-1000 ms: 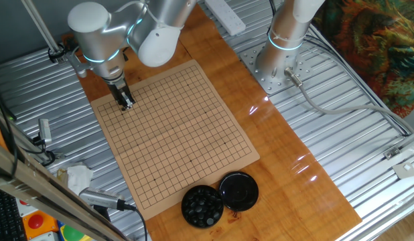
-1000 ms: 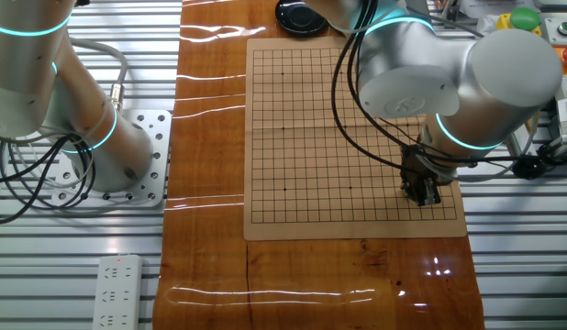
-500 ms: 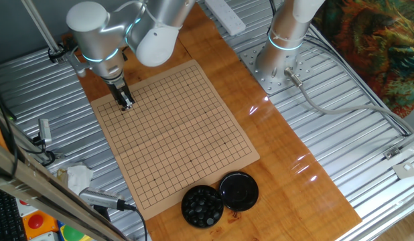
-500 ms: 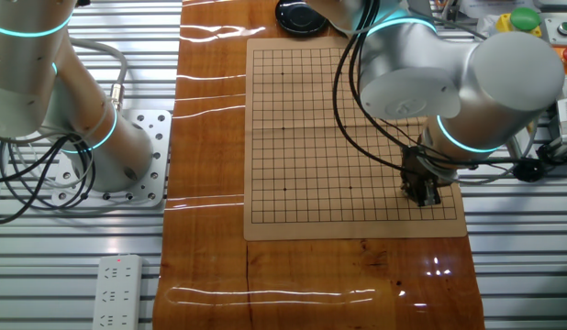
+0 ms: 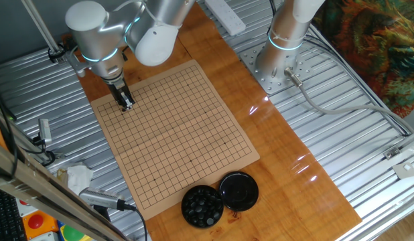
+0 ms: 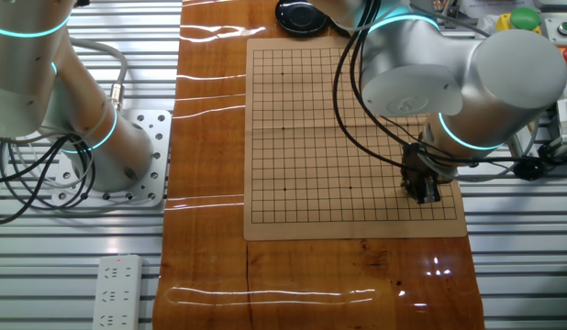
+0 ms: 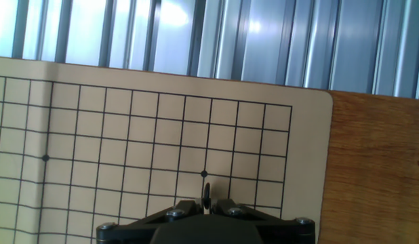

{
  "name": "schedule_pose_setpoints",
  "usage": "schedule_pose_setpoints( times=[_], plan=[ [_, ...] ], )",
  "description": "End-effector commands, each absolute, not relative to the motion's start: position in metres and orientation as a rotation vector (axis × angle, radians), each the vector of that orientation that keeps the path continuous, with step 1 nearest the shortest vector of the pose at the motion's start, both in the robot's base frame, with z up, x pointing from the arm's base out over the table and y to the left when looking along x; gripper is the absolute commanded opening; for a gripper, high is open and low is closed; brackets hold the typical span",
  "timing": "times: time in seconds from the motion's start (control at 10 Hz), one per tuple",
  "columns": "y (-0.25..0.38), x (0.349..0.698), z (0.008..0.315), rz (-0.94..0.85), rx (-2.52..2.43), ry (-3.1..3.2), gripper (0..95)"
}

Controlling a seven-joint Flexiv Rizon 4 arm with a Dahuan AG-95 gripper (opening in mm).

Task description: Play the first move as black on the 3-4 point in the upper right corner of the Go board

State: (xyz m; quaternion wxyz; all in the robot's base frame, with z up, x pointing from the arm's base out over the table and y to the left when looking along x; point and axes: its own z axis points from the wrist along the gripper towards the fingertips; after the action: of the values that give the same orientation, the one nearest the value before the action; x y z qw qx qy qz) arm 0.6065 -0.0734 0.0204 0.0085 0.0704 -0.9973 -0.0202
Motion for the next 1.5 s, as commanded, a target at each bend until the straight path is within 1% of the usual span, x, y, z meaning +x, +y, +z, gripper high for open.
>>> schedule_pose_setpoints(
  times=[0.1, 1.5],
  plan=[
    [-0.0718, 0.6062, 0.0209, -0.077, 0.209, -3.112, 0.0],
    [-0.0677, 0.6061, 0.0213, -0.224, 0.186, -3.105, 0.0]
  ],
)
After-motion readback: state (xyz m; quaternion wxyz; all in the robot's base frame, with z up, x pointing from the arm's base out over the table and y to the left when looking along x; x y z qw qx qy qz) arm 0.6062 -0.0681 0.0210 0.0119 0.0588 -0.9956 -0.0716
